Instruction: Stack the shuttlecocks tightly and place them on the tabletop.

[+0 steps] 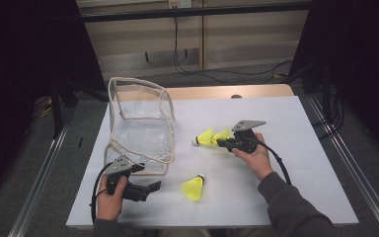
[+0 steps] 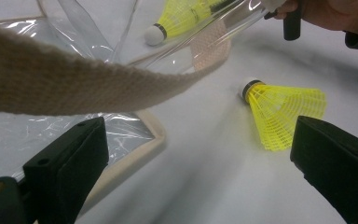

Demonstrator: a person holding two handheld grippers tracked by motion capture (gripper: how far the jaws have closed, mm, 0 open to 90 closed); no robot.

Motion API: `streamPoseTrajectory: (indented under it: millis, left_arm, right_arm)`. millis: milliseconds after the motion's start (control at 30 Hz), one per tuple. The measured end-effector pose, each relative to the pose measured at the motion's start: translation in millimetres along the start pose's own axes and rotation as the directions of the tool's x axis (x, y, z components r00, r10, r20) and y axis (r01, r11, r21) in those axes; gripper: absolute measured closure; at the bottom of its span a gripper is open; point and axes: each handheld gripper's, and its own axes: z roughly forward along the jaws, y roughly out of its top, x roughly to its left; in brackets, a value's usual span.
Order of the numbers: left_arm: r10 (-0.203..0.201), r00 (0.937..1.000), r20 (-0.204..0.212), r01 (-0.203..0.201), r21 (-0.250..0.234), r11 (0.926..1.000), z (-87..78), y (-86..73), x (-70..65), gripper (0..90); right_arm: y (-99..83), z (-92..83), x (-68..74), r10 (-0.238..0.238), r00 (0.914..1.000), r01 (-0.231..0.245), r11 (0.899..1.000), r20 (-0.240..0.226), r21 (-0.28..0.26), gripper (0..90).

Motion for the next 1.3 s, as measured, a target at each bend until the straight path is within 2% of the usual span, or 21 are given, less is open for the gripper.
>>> streamPoseTrajectory:
  millis: [467, 600, 1300]
  left_arm:
    - [-0.005, 1.0, 0.001, 0.005, -0.004, 1.0, 0.0, 0.0, -0.1, 4.2]
    - [-0.005, 1.0, 0.002, 0.005, -0.005, 1.0, -0.2, 0.1, -0.1, 4.2]
    - [-0.004, 1.0, 0.002, 0.004, -0.003, 1.0, 0.7, 0.1, -0.1, 4.2]
  right_arm:
    - [-1.4, 8.4, -0.9, 0.001, 1.0, -0.001, 1.0, 0.003, 0.004, 88.2]
    - [-1.5, 11.0, 0.8, 0.001, 1.0, -0.001, 1.0, -0.009, 0.01, 88.2]
    - [-2.4, 15.3, 2.2, 0.007, 0.9998, -0.006, 1.0, -0.016, 0.013, 87.9]
